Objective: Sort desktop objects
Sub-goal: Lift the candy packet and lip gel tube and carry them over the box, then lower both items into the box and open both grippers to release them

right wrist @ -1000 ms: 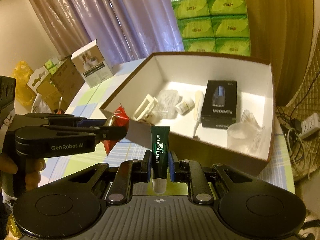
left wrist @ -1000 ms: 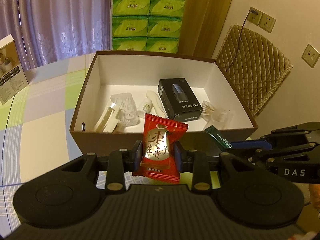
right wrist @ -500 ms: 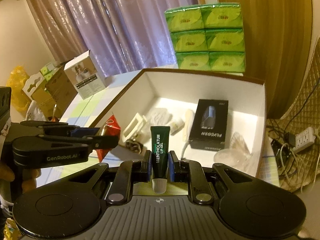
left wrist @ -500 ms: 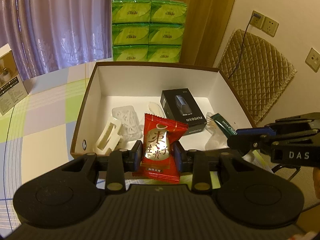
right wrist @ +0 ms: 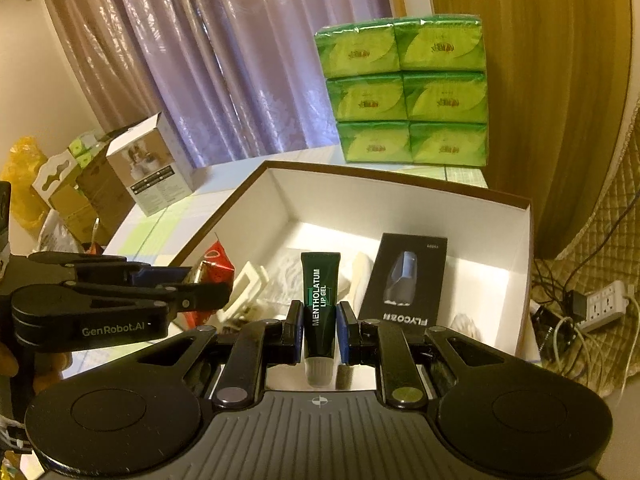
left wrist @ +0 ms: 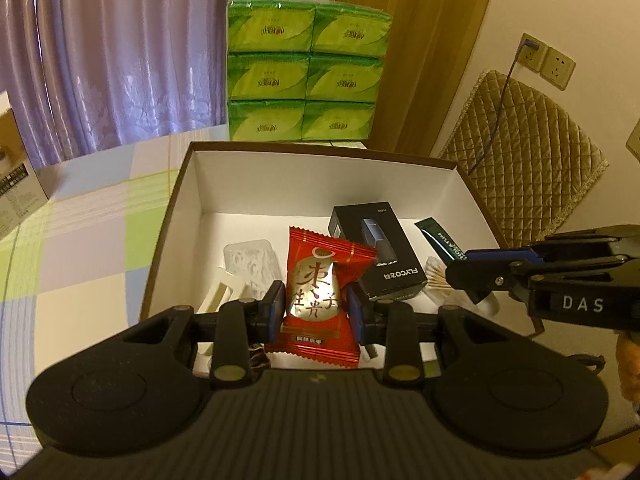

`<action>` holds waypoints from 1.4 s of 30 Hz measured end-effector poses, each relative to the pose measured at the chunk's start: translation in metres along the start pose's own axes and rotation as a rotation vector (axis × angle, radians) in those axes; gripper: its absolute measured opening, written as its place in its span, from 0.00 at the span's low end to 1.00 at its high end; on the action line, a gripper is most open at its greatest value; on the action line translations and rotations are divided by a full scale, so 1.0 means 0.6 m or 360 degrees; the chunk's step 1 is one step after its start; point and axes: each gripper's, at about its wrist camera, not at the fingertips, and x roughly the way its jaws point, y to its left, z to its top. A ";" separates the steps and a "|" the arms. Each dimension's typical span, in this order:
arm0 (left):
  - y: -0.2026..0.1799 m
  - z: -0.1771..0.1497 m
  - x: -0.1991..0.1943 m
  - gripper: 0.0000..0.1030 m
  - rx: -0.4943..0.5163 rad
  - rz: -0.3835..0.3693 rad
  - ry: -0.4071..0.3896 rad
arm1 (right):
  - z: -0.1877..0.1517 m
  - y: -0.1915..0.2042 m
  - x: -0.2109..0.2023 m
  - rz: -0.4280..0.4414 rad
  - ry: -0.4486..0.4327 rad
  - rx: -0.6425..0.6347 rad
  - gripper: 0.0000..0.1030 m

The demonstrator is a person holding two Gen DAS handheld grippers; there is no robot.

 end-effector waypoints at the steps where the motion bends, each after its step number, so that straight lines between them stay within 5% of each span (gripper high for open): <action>1: 0.001 0.003 0.005 0.27 -0.0007 -0.0001 0.0006 | 0.003 -0.002 0.004 -0.0001 0.0003 -0.0001 0.14; 23: 0.025 0.011 0.131 0.27 -0.0154 -0.0030 0.0272 | 0.010 -0.029 0.117 -0.0055 0.0199 0.0105 0.14; 42: 0.041 0.005 0.168 0.29 -0.0133 0.0028 0.0421 | 0.005 -0.038 0.156 -0.0044 0.0291 0.0161 0.14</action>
